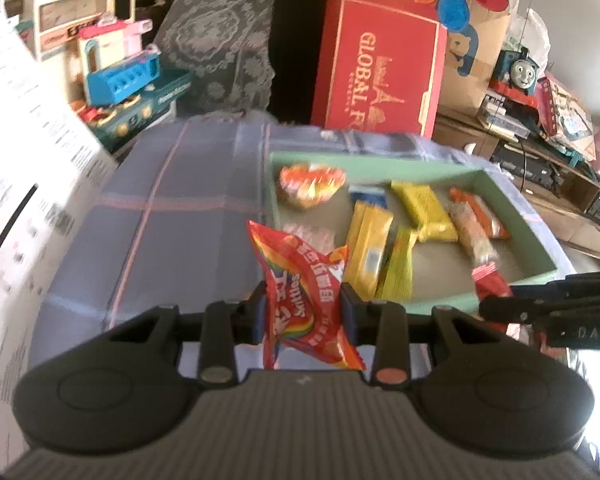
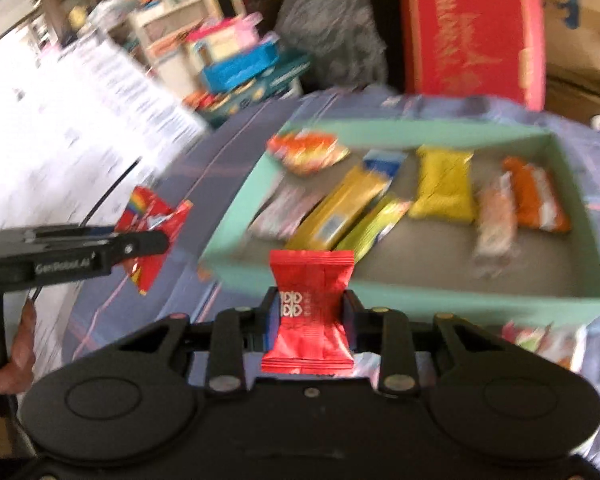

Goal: Organize snacks
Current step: 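Carry the rainbow bag into the tray with the left tool while the right places the red candy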

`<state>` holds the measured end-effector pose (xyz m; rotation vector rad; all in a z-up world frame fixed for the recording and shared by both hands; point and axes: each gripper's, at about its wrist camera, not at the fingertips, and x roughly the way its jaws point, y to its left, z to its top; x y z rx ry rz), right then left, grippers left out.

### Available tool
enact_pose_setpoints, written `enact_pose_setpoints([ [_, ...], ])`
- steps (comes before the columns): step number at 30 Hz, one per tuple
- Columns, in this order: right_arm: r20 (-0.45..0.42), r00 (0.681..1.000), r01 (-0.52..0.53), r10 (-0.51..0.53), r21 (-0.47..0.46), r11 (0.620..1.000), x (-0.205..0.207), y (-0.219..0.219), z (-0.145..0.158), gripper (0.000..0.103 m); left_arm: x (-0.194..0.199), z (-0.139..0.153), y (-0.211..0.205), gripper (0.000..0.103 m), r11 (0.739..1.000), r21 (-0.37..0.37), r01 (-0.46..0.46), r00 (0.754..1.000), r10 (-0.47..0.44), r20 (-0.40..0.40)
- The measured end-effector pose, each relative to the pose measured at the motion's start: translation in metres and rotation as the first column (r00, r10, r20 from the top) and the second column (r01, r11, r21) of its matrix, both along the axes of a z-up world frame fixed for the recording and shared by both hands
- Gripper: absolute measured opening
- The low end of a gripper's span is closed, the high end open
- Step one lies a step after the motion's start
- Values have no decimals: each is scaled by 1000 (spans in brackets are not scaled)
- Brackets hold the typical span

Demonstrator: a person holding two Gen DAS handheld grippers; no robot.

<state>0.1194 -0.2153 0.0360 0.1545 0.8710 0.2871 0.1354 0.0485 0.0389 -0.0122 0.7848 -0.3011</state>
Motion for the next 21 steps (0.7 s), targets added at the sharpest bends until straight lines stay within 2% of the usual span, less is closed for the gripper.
enact_pose_setpoints([
  [7, -27, 991, 134, -132, 57, 989, 50, -46, 2, 31, 64, -9, -43, 36, 999, -28, 34, 997, -36, -69],
  [16, -86, 983, 169, -163, 66, 983, 86, -66, -34, 32, 85, -51, -68, 39, 998, 23, 61, 987, -57, -147],
  [17, -89, 982, 172, -166, 68, 983, 88, -66, -37, 33, 87, -55, -71, 47, 997, 45, 65, 987, -57, -151],
  [18, -91, 981, 177, -171, 67, 982, 89, -66, -39, 36, 86, -57, -74, 63, 995, 72, 64, 988, -53, -146],
  [19, -94, 980, 181, -174, 67, 981, 89, -66, -41, 43, 86, -57, -75, 73, 994, 90, 61, 989, -48, -139],
  [20, -96, 980, 181, -174, 76, 981, 90, -66, -42, 50, 85, -57, -77, 91, 994, 103, 47, 992, -35, -120],
  [21, -92, 980, 185, -177, 83, 979, 91, -66, -41, 70, 83, -55, -76, 102, 993, 110, 31, 995, -20, -95],
])
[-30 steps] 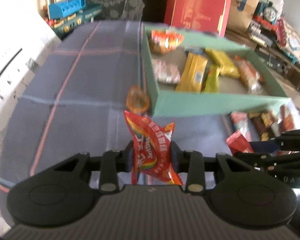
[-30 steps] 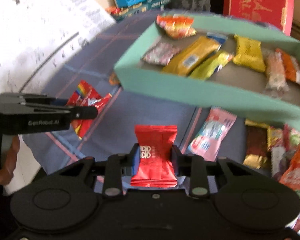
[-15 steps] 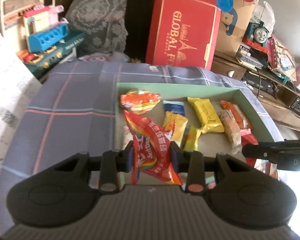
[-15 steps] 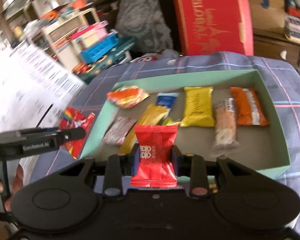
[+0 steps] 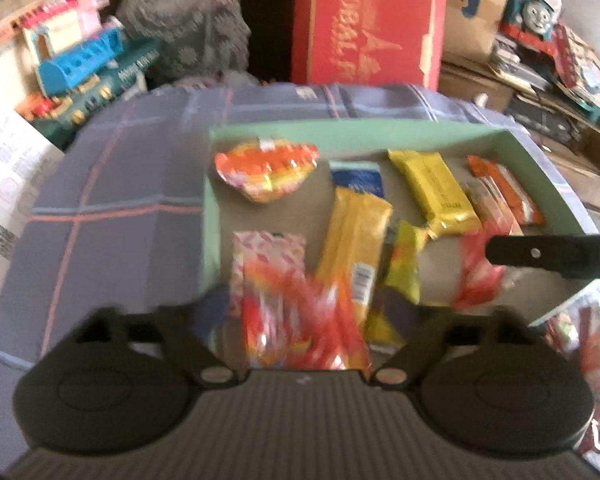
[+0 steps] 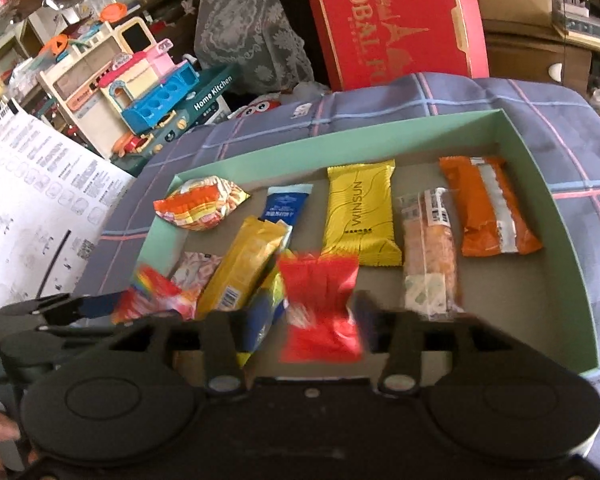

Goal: Organize snacks
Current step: 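Carry the rainbow bag into the tray with the left tool while the right places the red candy, then grasp the orange jelly cup with the left tool while the right grasps the pink packet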

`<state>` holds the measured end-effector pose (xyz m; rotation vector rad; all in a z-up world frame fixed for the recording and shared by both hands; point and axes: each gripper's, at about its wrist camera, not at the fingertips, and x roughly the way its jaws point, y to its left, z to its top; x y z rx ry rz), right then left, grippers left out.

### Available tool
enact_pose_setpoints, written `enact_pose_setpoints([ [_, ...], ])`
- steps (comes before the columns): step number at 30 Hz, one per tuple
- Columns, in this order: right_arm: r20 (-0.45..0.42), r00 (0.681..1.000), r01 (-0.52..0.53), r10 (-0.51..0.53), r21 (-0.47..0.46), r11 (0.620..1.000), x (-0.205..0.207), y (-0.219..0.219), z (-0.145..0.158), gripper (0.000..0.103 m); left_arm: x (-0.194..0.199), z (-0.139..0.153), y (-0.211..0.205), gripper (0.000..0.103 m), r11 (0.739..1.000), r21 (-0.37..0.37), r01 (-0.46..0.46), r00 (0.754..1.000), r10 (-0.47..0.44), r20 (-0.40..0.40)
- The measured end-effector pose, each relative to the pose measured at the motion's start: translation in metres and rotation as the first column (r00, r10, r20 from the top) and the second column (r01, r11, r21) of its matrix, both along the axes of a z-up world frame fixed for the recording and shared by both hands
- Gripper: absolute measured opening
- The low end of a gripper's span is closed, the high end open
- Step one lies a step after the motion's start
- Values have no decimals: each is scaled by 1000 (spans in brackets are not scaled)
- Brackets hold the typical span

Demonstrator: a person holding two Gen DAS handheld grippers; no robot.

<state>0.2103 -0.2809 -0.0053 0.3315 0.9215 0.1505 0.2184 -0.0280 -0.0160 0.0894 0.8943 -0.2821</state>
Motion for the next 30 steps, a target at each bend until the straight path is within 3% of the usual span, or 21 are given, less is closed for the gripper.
enact_pose_setpoints([
  [1, 8, 1000, 7, -7, -1, 1000, -2, 0, 2, 86, -2, 3, 0, 103, 1000, 2, -9, 1000, 9, 17],
  [2, 21, 1000, 15, -14, -10, 1000, -3, 1, 4, 90, -3, 5, 1, 103, 1000, 2, -17, 999, 17, 28],
  [9, 48, 999, 12, -11, -20, 1000, -14, 9, 16, 102, -8, 13, 2, 103, 1000, -19, -22, 1000, 22, 19],
  [22, 75, 997, -13, 14, -18, 1000, -50, 30, 41, 103, -54, 36, 35, 103, 999, -27, -26, 997, 28, 72],
  [30, 59, 998, -26, 27, -22, 999, -73, 38, 41, 103, -72, 23, 71, 103, 997, 5, -72, 996, 71, 59],
])
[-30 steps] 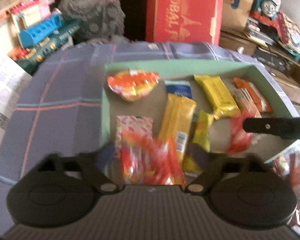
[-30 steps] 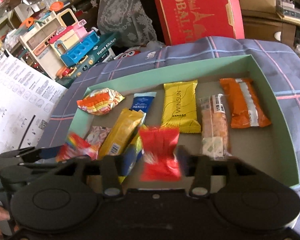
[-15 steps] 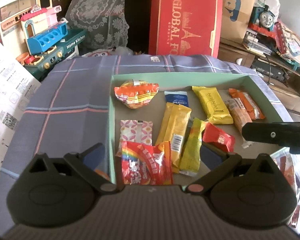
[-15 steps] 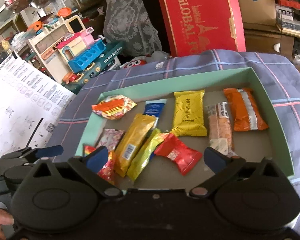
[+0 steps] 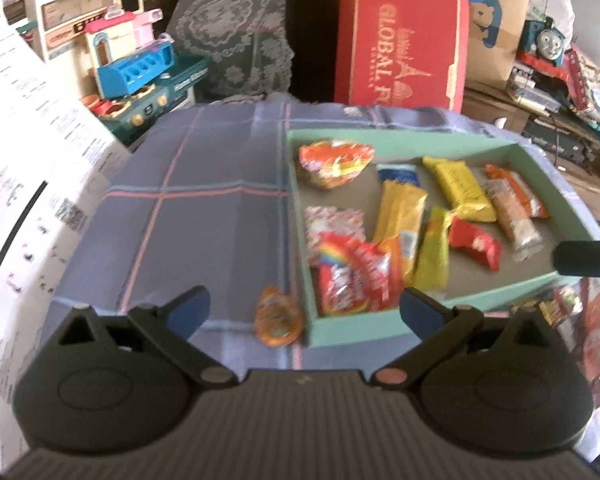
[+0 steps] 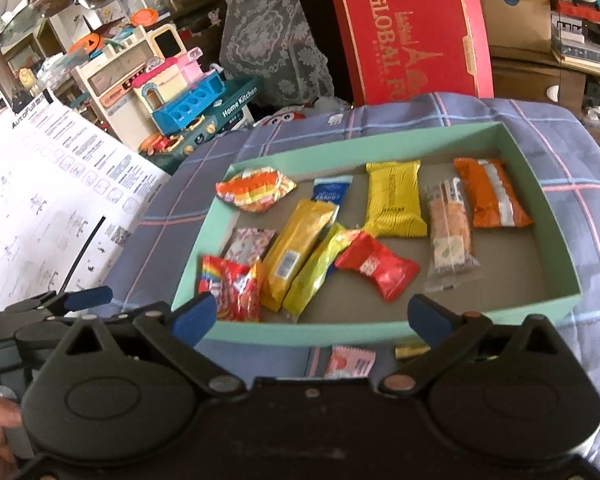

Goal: Organize snacks
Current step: 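Grasp the orange jelly cup with the left tool while the right grasps the pink packet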

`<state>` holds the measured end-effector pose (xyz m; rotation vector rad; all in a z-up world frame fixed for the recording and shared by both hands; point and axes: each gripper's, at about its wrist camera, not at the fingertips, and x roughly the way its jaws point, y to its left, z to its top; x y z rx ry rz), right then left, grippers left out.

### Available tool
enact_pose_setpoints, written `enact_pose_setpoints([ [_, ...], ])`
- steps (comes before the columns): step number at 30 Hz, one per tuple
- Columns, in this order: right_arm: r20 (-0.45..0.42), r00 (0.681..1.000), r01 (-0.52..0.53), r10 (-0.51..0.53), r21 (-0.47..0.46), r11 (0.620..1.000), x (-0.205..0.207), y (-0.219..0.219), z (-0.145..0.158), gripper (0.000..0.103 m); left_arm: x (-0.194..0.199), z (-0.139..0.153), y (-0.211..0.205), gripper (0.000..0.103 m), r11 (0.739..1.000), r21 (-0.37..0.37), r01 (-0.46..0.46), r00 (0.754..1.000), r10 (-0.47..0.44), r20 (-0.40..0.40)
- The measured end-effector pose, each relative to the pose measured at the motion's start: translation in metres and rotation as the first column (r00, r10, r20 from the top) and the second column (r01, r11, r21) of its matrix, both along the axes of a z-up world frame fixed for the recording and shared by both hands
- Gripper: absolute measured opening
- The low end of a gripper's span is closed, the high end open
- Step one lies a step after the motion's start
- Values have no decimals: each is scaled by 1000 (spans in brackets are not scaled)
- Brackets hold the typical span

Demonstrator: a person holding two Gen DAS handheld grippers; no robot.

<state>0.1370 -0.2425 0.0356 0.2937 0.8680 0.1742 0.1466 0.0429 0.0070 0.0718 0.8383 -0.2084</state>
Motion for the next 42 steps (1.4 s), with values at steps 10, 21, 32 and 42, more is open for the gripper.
enact_pose_setpoints([
  [10, -132, 991, 13, -13, -7, 1000, -10, 11, -48, 87, 2, -40, 25, 103, 998, 45, -42, 997, 44, -64],
  [21, -218, 975, 33, -39, -30, 999, 3, 16, -89, 48, 28, -59, 30, 90, 997, 80, -16, 998, 21, -61],
  [32, -171, 985, -41, 22, -110, 993, 10, 36, -90, 33, 46, -78, 17, 68, 982, 116, 149, 988, -142, -68],
  [42, -165, 983, -102, 82, -120, 988, 11, 55, -90, 32, 42, -77, 39, 31, 994, 24, 107, 992, -105, -73],
])
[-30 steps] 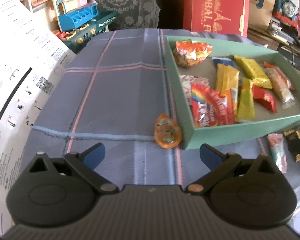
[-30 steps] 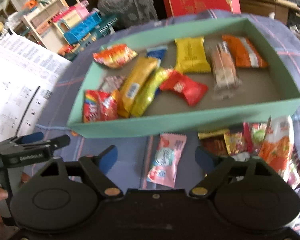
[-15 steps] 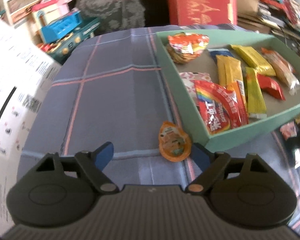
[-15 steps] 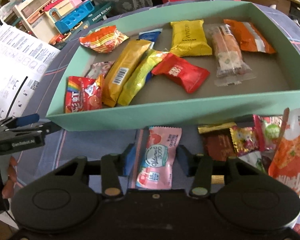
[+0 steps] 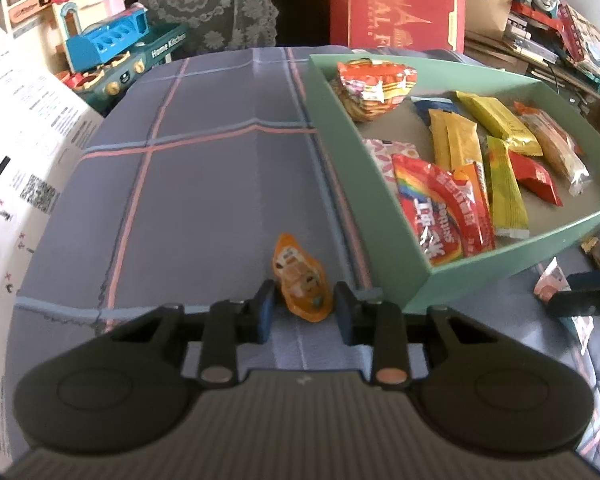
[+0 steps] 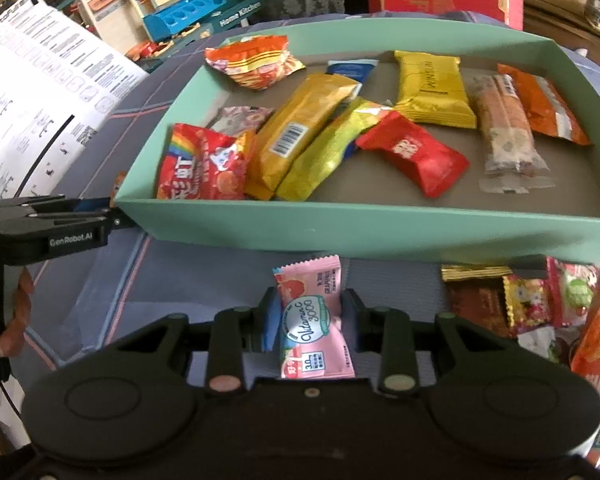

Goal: Organize snacks
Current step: 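Grasp the orange jelly cup with the left tool while the right grasps the pink packet, then release the jelly cup in the tray with the left tool while the right releases the pink packet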

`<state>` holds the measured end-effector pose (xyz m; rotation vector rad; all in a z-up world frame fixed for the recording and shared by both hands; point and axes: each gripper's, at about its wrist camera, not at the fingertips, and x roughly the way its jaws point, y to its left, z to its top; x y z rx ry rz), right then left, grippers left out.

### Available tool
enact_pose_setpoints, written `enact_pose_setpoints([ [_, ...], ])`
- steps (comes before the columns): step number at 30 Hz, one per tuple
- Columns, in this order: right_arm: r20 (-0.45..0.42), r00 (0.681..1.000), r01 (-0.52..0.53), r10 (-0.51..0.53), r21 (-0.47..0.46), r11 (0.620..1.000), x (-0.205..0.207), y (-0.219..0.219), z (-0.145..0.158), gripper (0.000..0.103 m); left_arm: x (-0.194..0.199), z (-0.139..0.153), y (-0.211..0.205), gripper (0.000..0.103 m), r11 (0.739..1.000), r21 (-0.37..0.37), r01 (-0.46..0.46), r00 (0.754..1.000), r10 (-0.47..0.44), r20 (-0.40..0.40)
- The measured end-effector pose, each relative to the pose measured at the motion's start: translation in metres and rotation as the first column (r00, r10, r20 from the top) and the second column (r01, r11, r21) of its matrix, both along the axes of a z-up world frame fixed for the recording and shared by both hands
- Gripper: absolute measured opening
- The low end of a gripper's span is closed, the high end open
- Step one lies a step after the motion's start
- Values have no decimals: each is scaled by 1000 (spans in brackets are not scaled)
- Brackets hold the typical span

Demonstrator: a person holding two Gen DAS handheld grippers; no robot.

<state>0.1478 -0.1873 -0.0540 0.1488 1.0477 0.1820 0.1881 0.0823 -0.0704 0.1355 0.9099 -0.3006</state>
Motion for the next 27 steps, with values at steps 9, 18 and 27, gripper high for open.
enact_pose_setpoints([
  [9, 19, 1000, -9, 9, 2, 1000, -3, 2, -2, 30, -9, 2, 6, 29, 995, 8, -98, 995, 98, 15],
  [18, 33, 999, 1, -3, 40, 999, -17, -10, 10, 29, -30, 28, 0, 29, 995, -21, -94, 995, 94, 31],
  [27, 108, 993, 24, -37, 117, 993, -30, -36, 49, 29, -34, 81, -32, 29, 998, -56, -21, 993, 28, 111],
])
